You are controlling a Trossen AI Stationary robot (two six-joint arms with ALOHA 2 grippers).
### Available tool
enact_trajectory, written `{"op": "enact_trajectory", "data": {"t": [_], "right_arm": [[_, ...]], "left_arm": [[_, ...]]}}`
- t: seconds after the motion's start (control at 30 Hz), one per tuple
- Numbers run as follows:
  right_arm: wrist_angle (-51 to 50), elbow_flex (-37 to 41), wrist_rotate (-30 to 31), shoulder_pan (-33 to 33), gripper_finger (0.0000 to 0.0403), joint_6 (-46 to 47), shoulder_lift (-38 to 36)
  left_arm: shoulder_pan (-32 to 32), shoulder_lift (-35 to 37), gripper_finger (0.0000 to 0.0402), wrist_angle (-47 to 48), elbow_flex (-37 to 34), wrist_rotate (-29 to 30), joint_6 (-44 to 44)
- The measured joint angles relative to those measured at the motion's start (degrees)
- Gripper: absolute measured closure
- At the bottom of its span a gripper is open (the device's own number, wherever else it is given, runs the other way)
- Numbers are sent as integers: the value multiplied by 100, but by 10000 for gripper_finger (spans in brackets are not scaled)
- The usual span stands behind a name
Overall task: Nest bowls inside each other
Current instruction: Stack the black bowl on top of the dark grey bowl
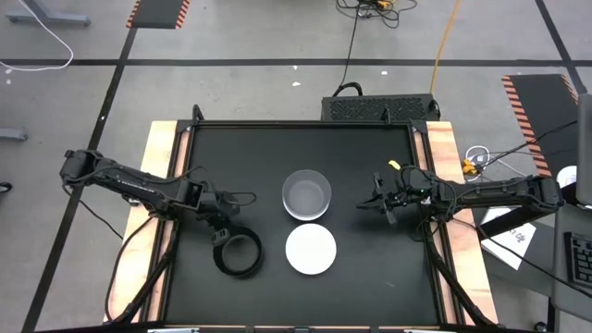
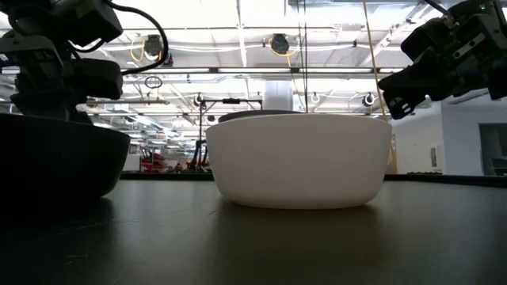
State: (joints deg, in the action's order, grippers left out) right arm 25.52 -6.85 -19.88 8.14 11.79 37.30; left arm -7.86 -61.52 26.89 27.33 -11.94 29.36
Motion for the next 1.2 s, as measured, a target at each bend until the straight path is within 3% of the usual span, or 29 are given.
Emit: {"op": "enact_trajectory", "data": {"t": [0.07,0.33,0.53,0.7,0.93,1.2], "right_arm": [[0,0,0,0,403,-2,-1],[0,0,0,0,403,-2,-2],[0,0,0,0,403,-2,-2],[0,0,1,0,403,66,0],[4,2,0,-2,403,102,0],[42,2,0,0,403,101,0]], "left_arm": [[0,0,389,-6,0,-2,-124],[0,0,396,-19,0,-107,-254],[-63,13,397,-181,-2,569,-387],[-134,78,398,-784,-2,653,-669],[-227,776,398,-1377,-2,1112,-1270],[-396,1656,398,-1372,-23,1762,-1945]]}}
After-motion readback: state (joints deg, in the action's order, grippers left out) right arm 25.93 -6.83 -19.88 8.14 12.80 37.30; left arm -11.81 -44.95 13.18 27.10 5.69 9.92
